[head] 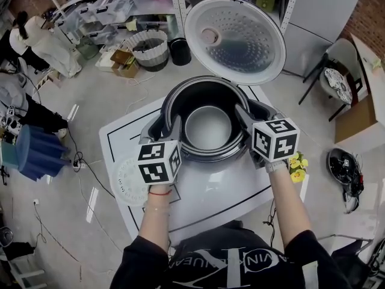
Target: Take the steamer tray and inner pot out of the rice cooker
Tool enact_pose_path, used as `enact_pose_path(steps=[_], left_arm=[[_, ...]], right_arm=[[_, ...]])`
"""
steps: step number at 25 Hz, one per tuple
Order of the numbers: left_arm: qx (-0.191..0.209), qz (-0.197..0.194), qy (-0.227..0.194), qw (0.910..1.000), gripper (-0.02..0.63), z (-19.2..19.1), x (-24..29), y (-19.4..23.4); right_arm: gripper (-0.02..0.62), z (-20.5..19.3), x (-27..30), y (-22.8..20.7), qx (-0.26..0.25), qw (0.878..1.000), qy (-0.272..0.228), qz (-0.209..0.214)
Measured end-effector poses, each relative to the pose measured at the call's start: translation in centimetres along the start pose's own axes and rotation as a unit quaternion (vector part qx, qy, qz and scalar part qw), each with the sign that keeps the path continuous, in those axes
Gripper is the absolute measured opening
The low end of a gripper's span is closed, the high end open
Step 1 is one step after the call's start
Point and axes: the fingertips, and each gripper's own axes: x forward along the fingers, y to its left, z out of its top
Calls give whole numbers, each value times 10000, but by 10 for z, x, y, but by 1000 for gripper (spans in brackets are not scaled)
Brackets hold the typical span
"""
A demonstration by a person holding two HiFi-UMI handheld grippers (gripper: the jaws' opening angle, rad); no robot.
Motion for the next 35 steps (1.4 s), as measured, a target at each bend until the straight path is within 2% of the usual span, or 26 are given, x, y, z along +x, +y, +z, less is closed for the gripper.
enact_pose_path(steps=[2, 5, 14, 17, 22, 27, 35], left_arm=[[-294, 50, -86, 9995, 120, 1, -1, 4], [-622, 101, -228, 9978, 98, 3, -4, 6], [-936, 104, -439, 9946, 94, 7, -11, 1], [-1030, 140, -523, 9932, 94, 10, -14, 1], [-829, 184, -763, 9935, 94, 31, -21, -1], [-922, 168, -953, 9910, 84, 43, -31, -1], [-948, 239, -1488, 9840, 75, 74, -60, -3]], right_arm=[[132, 1, -1, 0, -35, 9999, -90, -45], [125, 2, -4, -1, -12, 9997, -226, -66], [105, 8, -7, -6, 275, 9987, -433, -34], [104, 13, -10, -4, 169, 9987, -475, -89], [103, 29, -16, -3, 109, 9980, -611, -148], [101, 44, -27, 4, 120, 9960, -874, -126], [89, 88, -54, 21, -51, 9886, -1503, 32]])
